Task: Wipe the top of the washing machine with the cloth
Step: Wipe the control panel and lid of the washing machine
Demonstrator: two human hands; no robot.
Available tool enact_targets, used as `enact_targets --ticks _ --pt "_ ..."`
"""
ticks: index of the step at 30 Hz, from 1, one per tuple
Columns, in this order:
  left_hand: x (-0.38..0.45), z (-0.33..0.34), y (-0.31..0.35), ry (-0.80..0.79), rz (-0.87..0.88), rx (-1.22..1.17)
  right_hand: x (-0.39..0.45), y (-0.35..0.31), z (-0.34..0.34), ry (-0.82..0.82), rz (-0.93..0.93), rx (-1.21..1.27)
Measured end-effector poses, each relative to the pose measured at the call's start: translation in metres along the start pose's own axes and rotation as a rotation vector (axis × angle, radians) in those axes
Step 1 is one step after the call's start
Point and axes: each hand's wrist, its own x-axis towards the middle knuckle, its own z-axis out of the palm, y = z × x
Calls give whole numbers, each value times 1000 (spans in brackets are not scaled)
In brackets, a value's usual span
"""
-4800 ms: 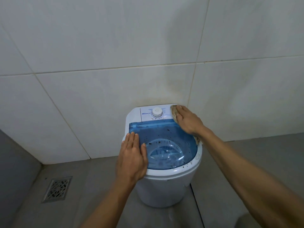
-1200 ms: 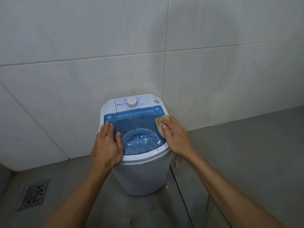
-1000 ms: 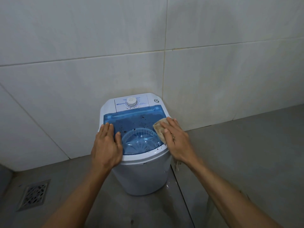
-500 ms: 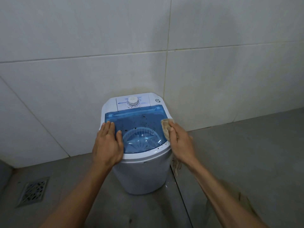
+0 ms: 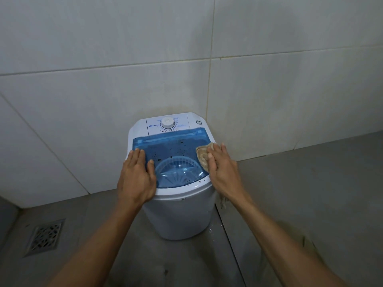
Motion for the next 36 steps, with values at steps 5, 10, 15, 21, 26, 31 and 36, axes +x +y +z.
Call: enact_targets --ticks 5,10,15,21,26,31,36 --pt "0 1 0 7 -13 -5 -46 4 31 156 -161 -37" --pt "1 1 0 7 -8 -3 -58 -22 64 305 -327 -207" --pt "1 2 0 10 3 -12 -65 -38 85 256 -486 -386" --pt "0 0 0 3 0 -21 -55 -2 52 244 -530 -288" --pt "1 0 1 1 -13 -16 -43 21 30 213 -286 -214" --pt "0 0 1 18 -3 -22 -54 -24 57 284 -332 -260" --pt "0 1 1 11 -10 -20 -70 -40 75 194 -459 -354"
